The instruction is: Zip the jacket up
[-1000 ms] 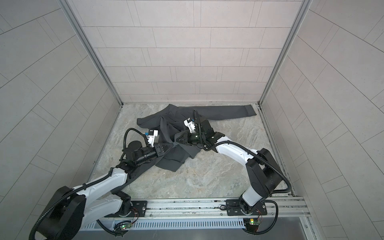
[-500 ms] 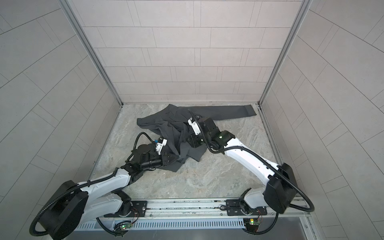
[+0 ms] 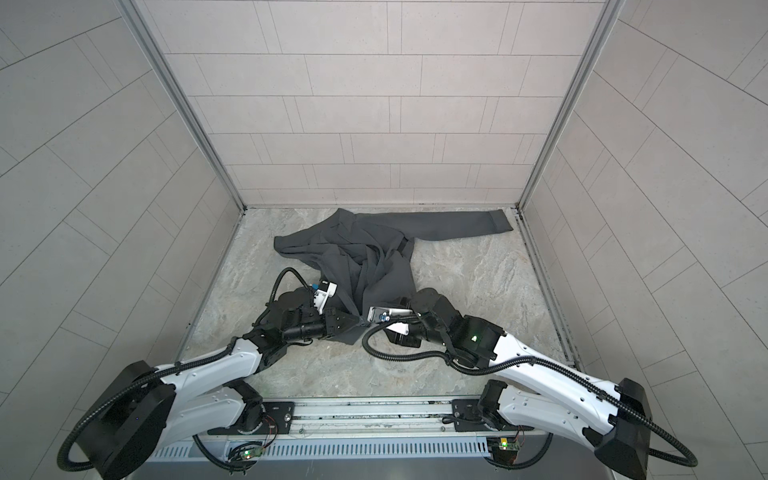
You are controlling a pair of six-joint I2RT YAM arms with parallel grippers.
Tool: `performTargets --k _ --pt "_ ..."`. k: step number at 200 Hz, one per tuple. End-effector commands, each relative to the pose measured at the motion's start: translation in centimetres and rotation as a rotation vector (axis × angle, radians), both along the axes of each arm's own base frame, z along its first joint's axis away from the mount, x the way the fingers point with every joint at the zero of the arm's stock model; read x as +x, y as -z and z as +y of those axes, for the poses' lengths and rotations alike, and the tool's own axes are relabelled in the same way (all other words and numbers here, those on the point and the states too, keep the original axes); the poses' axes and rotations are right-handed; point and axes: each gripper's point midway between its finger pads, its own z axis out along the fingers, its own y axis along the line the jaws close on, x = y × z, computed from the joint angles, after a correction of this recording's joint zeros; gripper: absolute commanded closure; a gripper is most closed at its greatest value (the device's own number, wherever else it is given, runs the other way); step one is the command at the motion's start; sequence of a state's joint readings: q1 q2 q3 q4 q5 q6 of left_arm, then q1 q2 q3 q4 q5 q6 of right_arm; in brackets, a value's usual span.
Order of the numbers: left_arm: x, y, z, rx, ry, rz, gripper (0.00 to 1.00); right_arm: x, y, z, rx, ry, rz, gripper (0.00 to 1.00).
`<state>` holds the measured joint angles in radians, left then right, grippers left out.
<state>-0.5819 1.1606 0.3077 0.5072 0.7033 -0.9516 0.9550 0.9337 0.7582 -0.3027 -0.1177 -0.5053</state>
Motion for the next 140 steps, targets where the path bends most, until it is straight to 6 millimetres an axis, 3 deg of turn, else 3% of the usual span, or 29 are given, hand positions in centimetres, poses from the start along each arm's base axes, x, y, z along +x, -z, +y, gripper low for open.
performTargets --k 1,28,32,36,106,140 --pt "-0.3 -0.4 -0.7 -0.033 0.025 -0.01 1.0 0.0 0.0 0.9 -0.05 -0.039 -0.094 0.33" --pt "-0.3 -0.3 -1.0 -0.037 0.029 -0.005 1.0 -0.3 1.2 2.1 -0.092 -0.071 -0.096 0.32" --pt "-0.3 -0.2 -1.0 -0.036 0.029 -0.004 1.0 -0.4 1.3 2.3 -0.095 -0.075 -0.095 0.21" --pt "-0.3 -0.3 -1.0 -0.037 0.03 -0.004 1.0 -0.4 1.5 2.4 -0.101 -0.079 -0.091 0.18" --pt "-0.3 -0.1 -1.4 -0.044 0.038 0.003 1.0 0.1 4.1 3.7 -0.208 -0.114 -0.137 0.19" --pt "-0.2 -0.2 -1.7 -0.06 0.046 0.01 1.0 1.2 4.2 4.3 -0.219 -0.09 -0.188 0.19"
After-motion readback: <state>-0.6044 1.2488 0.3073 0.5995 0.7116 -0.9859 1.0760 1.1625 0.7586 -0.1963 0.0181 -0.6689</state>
